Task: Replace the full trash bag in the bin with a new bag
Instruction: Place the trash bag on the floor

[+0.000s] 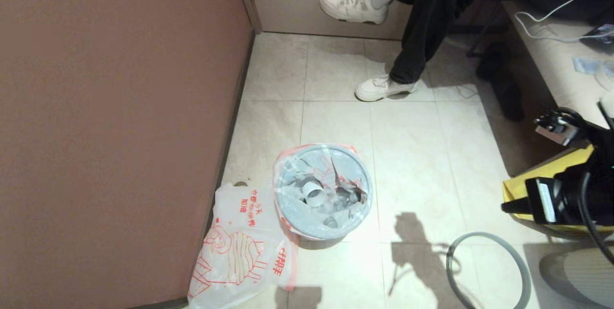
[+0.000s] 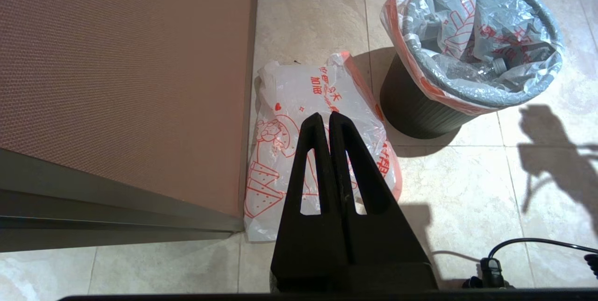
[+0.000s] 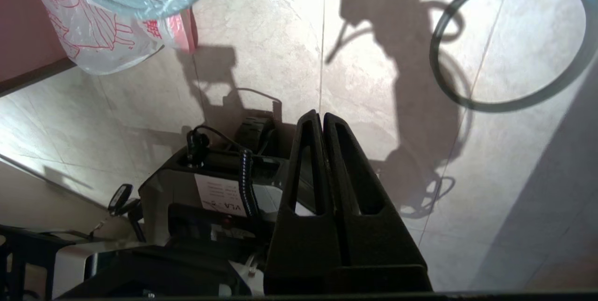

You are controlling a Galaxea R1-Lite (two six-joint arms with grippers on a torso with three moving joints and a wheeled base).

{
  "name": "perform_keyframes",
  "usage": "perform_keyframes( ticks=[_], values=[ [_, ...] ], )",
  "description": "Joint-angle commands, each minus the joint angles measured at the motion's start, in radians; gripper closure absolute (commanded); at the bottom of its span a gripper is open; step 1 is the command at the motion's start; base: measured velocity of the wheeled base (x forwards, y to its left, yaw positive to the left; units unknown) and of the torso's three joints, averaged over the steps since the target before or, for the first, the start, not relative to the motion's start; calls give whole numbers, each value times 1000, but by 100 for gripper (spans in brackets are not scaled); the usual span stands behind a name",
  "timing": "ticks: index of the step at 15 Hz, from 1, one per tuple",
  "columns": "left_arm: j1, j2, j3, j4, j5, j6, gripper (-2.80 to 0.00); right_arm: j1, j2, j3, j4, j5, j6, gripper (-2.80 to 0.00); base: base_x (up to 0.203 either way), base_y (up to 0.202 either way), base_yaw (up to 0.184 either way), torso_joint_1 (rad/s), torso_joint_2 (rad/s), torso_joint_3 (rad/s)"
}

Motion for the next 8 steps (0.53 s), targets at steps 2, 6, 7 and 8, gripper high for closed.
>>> perform_keyframes(
  ticks=[2, 6, 7, 8],
  values=[
    [0, 2, 0, 0, 1, 0, 0, 70, 211, -151, 5, -35, 2, 0, 0, 0, 0, 0, 0, 0],
    [0, 2, 0, 0, 1, 0, 0, 160, 450, -473, 45, -103, -1, 0, 0, 0, 0, 0, 0, 0],
    [0, 2, 0, 0, 1, 0, 0, 185, 508, -558, 68, -120, -1, 0, 0, 0, 0, 0, 0, 0],
    [0, 2, 0, 0, 1, 0, 0, 214, 573, -649, 94, -134, -2, 0, 0, 0, 0, 0, 0, 0]
  ],
)
